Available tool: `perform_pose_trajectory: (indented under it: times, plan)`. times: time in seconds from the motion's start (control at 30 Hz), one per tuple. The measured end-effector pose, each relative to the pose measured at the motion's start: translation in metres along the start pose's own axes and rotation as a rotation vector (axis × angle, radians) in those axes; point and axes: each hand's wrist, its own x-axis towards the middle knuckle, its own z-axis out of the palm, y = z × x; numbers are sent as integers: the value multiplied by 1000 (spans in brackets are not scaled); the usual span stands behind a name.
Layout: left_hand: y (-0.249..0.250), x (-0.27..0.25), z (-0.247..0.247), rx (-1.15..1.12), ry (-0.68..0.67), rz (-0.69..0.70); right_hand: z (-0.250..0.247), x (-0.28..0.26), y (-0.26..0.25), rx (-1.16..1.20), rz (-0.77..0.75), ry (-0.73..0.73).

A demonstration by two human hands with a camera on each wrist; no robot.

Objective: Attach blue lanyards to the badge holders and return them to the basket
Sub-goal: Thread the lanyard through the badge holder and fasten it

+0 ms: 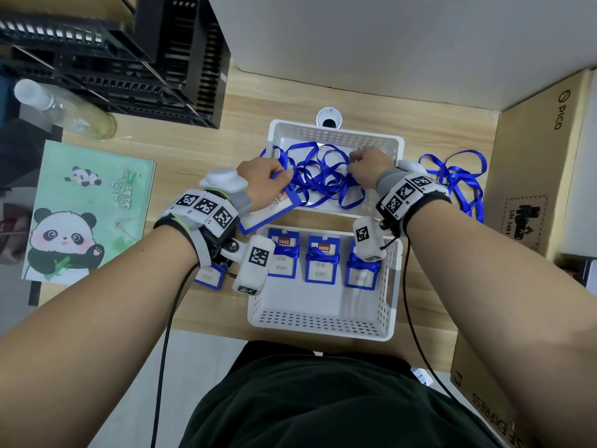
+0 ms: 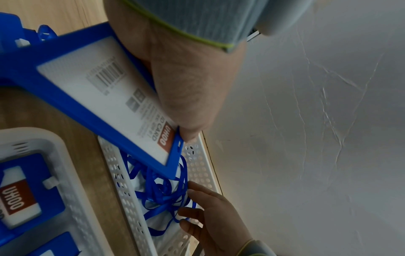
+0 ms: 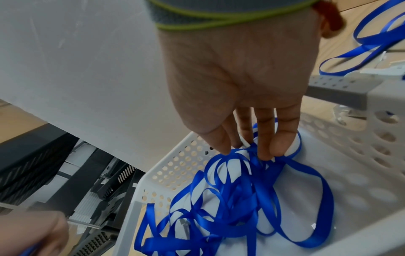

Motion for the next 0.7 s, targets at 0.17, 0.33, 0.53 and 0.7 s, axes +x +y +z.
perform_pose_trajectory:
  times: [0.17,0.33,0.53,0.7]
  plan:
    - [10,-2,-5,-5,11,-1,-11,-14,1,113,-75,131]
    - [28,-3,-11,-59,27,17,-28,-47,-3,245,-259,219]
    - [61,-19,-20,-184,98,89,-61,-101,-25,431,-474,257]
    - [93,-42,-38,-239,152,227,-86,-155,-43,689,-610,208]
